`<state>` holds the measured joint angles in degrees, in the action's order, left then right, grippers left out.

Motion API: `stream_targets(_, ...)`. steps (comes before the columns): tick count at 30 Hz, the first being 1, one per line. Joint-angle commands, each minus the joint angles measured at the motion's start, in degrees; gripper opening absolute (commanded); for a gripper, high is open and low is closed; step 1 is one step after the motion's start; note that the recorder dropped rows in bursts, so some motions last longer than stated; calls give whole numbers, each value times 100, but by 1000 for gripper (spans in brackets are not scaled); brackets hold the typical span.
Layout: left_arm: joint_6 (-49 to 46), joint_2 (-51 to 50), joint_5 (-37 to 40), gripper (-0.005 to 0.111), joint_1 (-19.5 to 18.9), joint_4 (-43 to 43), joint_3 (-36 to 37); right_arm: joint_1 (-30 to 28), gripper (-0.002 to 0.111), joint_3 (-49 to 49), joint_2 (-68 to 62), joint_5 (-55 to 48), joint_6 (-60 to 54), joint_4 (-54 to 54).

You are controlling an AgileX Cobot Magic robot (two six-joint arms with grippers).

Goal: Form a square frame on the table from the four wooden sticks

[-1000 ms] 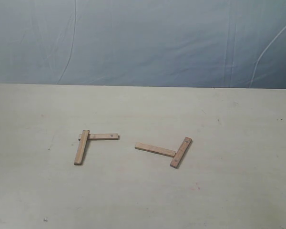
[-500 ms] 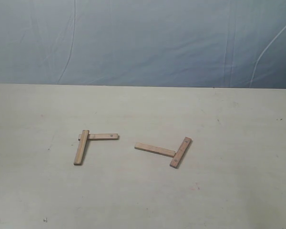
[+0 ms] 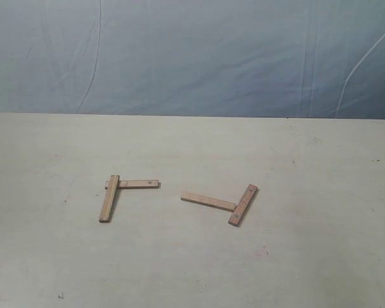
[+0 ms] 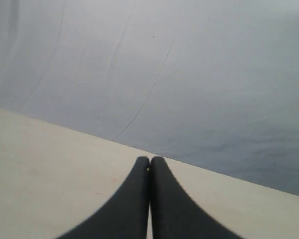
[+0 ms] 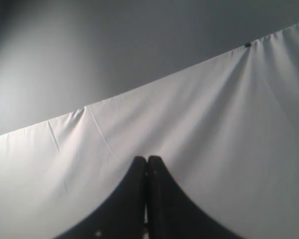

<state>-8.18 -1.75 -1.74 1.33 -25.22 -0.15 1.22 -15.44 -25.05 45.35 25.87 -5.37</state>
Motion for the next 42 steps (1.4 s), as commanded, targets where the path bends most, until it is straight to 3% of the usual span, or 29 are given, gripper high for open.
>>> stream_targets(1,27,35,-77,0,101,219,15,17,-1,-858,-1314,59,-37,-704)
stream_targets(4,-65,35,-77,0,101,259,15,17,-1,-1405,-2368,1,-37,-1108)
stream_targets(8,-672,35,-77,0,121,1015,15,17,-1,-2189,-3735,-531,125,-1389)
stream_targets(12,-691,35,-74,0,272,1083,15,273,-1,-3401,-5095,-2736,647,-2591)
stream_targets(15,-691,35,-63,0,344,959,15,851,-1,-4279,-5927,-4730,1204,-3685)
stream_targets(17,-691,35,50,0,344,922,15,1231,-1,-4781,-6302,-5674,953,-3828)
stream_targets(18,-691,35,134,0,344,922,15,1513,-1,-5060,-6568,-6307,439,-3667)
stream_targets(20,-691,35,358,0,354,922,15,2096,-1,-6048,-7207,-7841,-1724,-2299)
stream_targets(21,-691,35,478,0,353,922,15,2330,-1,-6675,-7664,-8942,-3222,-1040)
stream_targets(23,-702,35,596,0,353,997,15,2577,-1,-7744,-8434,-10424,-4557,282)
stream_targets(24,-702,35,595,0,353,1007,15,2661,0,-8030,-8674,-10699,-4658,420)
stream_targets(26,-702,35,595,0,353,1053,15,2925,13,-8568,-9253,-10968,-4684,475)
stream_targets(28,-702,35,595,0,353,1210,15,3226,43,-8854,-9856,-10967,-5065,501)
stream_targets(30,-702,35,595,0,353,1224,15,3359,54,-9022,-10283,-10999,-5559,668)
stream_targets(42,-702,35,595,0,353,1224,15,3358,50,-10008,-11444,-10704,-5579,653)
